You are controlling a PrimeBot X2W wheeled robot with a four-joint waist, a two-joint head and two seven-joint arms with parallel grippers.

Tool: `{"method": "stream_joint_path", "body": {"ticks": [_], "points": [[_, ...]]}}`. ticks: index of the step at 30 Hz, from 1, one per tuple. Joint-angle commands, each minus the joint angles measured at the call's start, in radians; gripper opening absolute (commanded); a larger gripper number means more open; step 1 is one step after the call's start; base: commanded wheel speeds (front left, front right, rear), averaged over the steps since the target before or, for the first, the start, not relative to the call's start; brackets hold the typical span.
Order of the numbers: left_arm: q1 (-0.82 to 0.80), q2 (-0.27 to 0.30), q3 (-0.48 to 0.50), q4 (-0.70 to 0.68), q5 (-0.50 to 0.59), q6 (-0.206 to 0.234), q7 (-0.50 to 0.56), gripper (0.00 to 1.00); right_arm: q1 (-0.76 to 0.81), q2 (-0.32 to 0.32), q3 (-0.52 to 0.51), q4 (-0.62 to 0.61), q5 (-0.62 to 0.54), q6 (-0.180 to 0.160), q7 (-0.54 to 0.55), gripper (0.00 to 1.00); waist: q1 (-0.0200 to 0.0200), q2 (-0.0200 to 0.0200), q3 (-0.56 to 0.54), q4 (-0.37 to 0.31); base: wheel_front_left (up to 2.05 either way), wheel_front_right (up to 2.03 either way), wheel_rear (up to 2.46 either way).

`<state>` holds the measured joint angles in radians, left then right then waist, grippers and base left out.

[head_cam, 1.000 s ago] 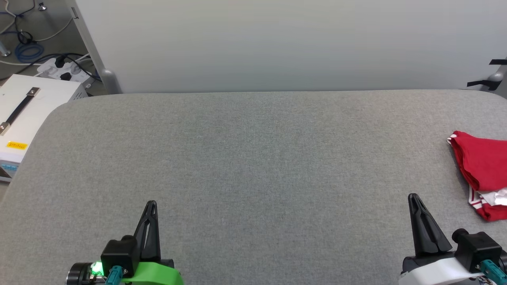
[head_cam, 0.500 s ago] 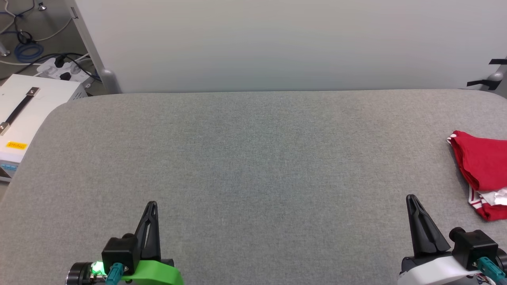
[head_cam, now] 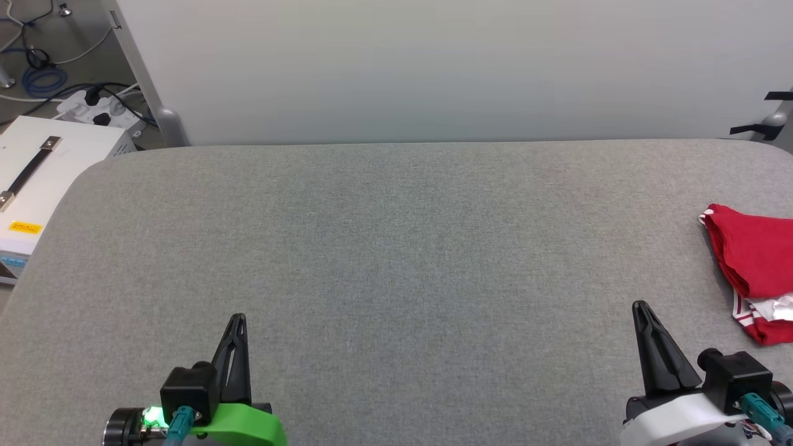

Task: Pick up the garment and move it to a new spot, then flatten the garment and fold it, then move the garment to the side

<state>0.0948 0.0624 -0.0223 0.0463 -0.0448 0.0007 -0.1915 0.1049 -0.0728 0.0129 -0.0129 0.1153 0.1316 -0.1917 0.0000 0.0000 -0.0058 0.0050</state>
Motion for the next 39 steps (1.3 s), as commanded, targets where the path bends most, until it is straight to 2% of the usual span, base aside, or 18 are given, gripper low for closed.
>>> {"method": "stream_joint_path", "body": {"ticks": [1,39], "points": [[-0.021,-0.003,0.004,-0.007,0.007,0.000,0.008,0.00,-0.017,0.002,-0.002,0.002,-0.010,0.000,0.007,0.00,0.0000,0.0000,0.000,0.000,0.00,0.00,0.00],[-0.052,-0.007,0.012,-0.023,0.023,0.000,0.084,0.00,-0.054,0.011,-0.007,0.006,-0.054,-0.001,0.084,0.00,0.0000,0.0000,0.002,-0.002,0.00,0.00,0.00]]}}
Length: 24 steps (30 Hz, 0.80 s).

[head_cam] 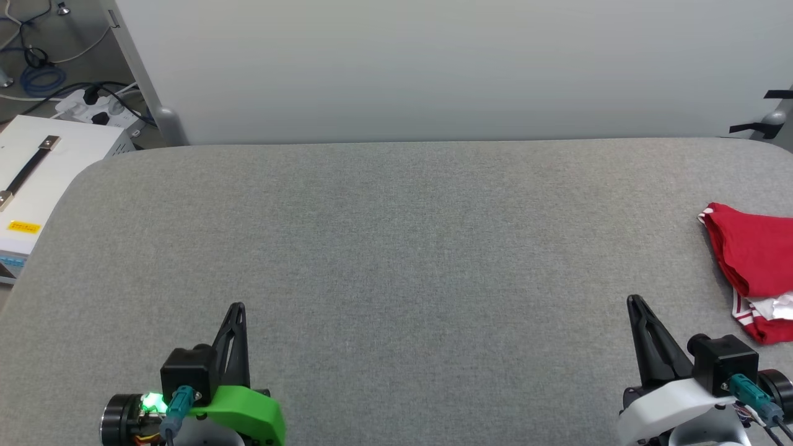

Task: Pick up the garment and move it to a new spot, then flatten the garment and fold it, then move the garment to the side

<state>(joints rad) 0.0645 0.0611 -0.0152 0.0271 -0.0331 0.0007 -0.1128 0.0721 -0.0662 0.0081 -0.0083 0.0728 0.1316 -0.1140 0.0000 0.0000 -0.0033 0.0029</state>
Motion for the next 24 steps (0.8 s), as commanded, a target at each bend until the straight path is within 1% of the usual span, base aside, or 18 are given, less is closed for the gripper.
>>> {"method": "stream_joint_path", "body": {"ticks": [1,24], "points": [[-0.022,-0.006,0.005,-0.004,0.011,0.000,0.008,0.00,-0.022,0.004,-0.002,0.002,-0.013,-0.001,0.008,0.00,0.0000,0.0000,0.000,0.000,0.00,0.00,0.00],[-0.041,-0.008,0.009,-0.014,0.021,-0.001,0.054,0.00,-0.044,0.009,-0.005,0.005,-0.039,-0.001,0.055,0.00,0.0000,0.0000,0.002,-0.001,0.00,0.00,0.00]]}}
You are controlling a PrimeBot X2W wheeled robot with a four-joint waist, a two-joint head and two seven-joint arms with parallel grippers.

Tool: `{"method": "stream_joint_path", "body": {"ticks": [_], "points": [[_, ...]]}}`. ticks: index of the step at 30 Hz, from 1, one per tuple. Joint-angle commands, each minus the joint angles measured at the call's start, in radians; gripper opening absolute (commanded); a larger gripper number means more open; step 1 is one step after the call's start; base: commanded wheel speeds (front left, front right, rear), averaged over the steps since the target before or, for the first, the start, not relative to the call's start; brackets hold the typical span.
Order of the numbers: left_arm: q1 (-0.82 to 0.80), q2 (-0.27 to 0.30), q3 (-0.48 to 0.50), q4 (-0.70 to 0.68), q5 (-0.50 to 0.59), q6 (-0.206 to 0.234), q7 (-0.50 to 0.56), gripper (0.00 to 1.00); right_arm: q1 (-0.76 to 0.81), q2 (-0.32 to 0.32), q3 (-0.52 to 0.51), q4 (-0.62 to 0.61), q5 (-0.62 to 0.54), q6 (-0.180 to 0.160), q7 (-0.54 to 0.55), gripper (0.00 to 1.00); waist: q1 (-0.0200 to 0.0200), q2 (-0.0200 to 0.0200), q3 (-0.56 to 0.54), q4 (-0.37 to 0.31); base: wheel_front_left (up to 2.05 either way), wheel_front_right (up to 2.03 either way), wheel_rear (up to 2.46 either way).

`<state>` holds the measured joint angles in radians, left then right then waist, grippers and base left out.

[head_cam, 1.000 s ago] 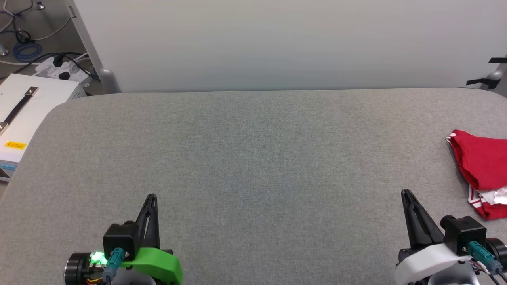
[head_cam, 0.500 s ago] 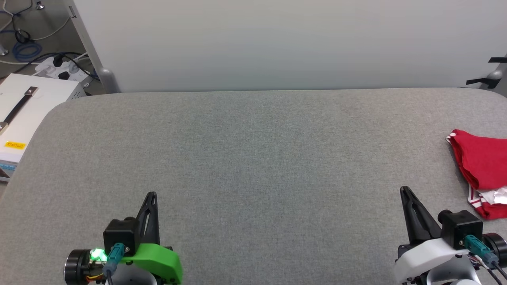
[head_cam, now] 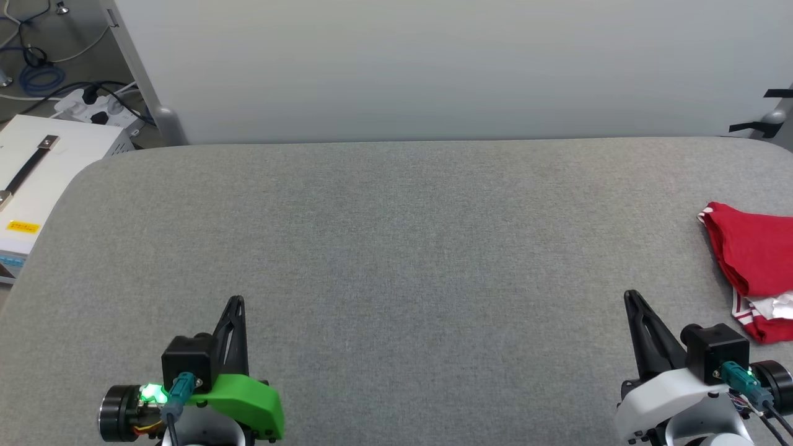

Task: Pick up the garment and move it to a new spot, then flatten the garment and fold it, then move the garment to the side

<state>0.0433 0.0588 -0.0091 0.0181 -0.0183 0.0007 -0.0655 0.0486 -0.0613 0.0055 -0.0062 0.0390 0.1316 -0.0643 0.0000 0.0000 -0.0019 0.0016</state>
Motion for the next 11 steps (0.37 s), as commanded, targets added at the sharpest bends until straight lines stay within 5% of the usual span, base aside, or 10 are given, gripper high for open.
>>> {"method": "stream_joint_path", "body": {"ticks": [1,11], "points": [[-0.020,-0.006,0.003,-0.006,0.006,-0.001,0.008,0.00,-0.021,0.005,-0.002,0.003,-0.006,-0.001,0.007,0.00,0.0000,0.0000,0.000,0.000,0.00,0.00,0.00],[-0.028,-0.007,0.005,-0.010,0.011,-0.001,0.028,0.00,-0.031,0.007,-0.003,0.004,-0.018,-0.001,0.027,0.00,0.0000,0.0000,0.001,-0.001,0.00,0.00,0.00]]}}
